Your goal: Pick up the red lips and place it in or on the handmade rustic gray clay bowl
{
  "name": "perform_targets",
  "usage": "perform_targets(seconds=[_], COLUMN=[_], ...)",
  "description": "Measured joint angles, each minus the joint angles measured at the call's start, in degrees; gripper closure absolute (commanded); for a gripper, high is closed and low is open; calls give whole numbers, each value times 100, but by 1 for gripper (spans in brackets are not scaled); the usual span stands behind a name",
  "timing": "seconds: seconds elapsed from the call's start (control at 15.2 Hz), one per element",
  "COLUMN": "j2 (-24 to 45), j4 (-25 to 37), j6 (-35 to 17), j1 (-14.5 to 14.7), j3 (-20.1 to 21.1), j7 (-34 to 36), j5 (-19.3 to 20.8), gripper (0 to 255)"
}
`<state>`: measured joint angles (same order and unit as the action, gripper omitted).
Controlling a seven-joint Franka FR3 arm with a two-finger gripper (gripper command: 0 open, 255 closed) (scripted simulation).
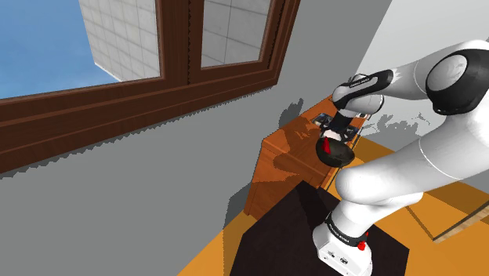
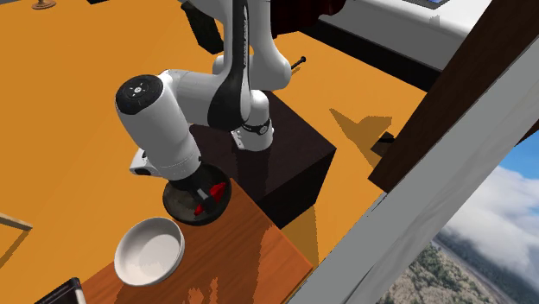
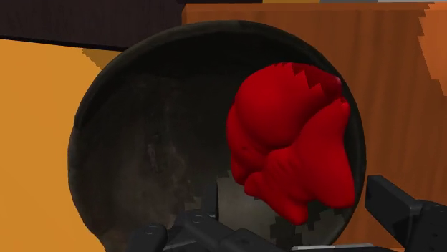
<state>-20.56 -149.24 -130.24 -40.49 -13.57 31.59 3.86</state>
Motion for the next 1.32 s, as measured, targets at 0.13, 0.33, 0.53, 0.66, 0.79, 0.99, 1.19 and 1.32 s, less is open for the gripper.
perform_targets(seconds=[0.13,0.33,0.53,0.66,0.79,0.99,1.19,1.32], j2=[45,50,47,45,45,43,20,-40], j4=[-23,-35,-30,-26,-25,-27,-15,59], j6=[-69,-86,-90,-90,-88,-90,-48,94], j1=[6,8,9,9,9,9,6,3], j3=[-4,-3,-1,-2,-1,-2,3,13], j7=[-3,-1,-1,-1,-1,-2,5,13], j5=[-8,-9,-11,-11,-11,-10,-6,-1], gripper=[0,0,255,255,255,255,255,255])
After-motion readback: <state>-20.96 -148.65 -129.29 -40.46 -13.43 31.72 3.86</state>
